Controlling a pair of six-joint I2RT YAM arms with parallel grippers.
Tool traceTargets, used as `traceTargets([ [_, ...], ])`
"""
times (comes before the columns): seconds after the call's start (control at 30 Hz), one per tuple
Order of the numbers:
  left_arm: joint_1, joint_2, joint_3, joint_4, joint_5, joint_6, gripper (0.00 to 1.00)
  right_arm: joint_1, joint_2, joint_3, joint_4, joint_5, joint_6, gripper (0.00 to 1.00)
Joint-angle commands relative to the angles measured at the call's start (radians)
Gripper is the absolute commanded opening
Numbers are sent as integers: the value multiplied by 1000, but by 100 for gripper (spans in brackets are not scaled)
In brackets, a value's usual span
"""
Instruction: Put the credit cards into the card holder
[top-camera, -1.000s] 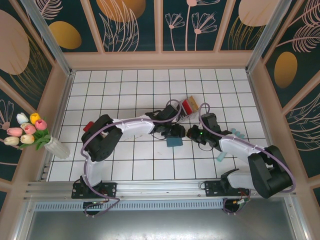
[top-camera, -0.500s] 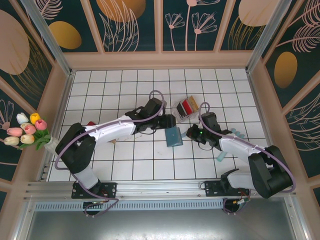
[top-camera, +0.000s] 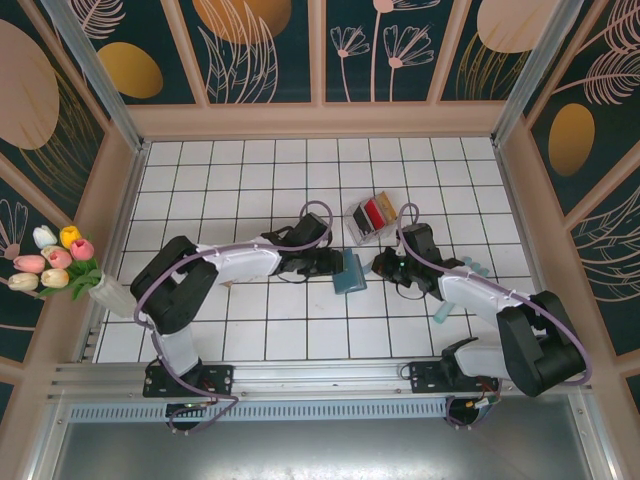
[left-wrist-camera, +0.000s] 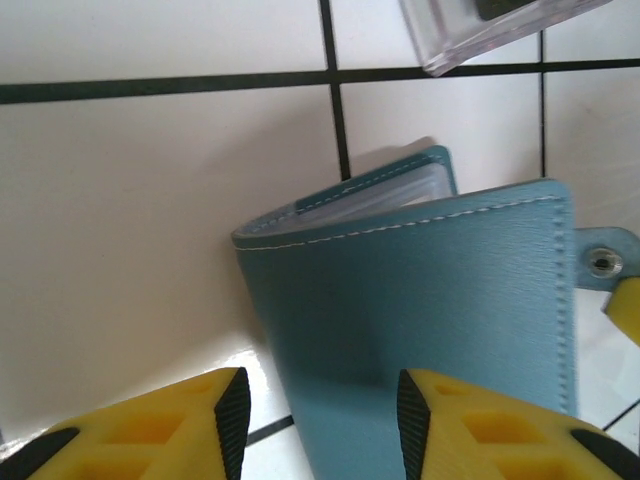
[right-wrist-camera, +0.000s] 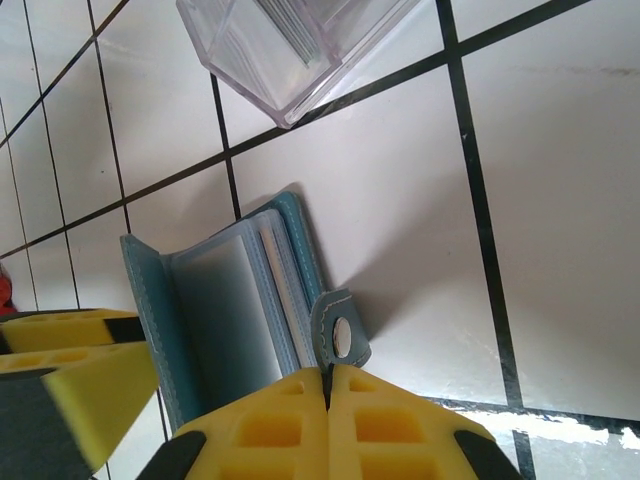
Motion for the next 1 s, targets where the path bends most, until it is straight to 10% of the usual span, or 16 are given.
traceTargets([
  [0.0, -8, 43, 22, 2, 1, -7, 44, -6, -5, 31, -13, -27, -14, 6],
  [0.53, -19, 112, 38, 9, -11, 2, 42, 76, 106, 140, -41, -89, -94, 11],
  [0.97, -19, 124, 40, 7, -32, 25, 39, 3, -56, 202, -177, -72, -151, 44],
])
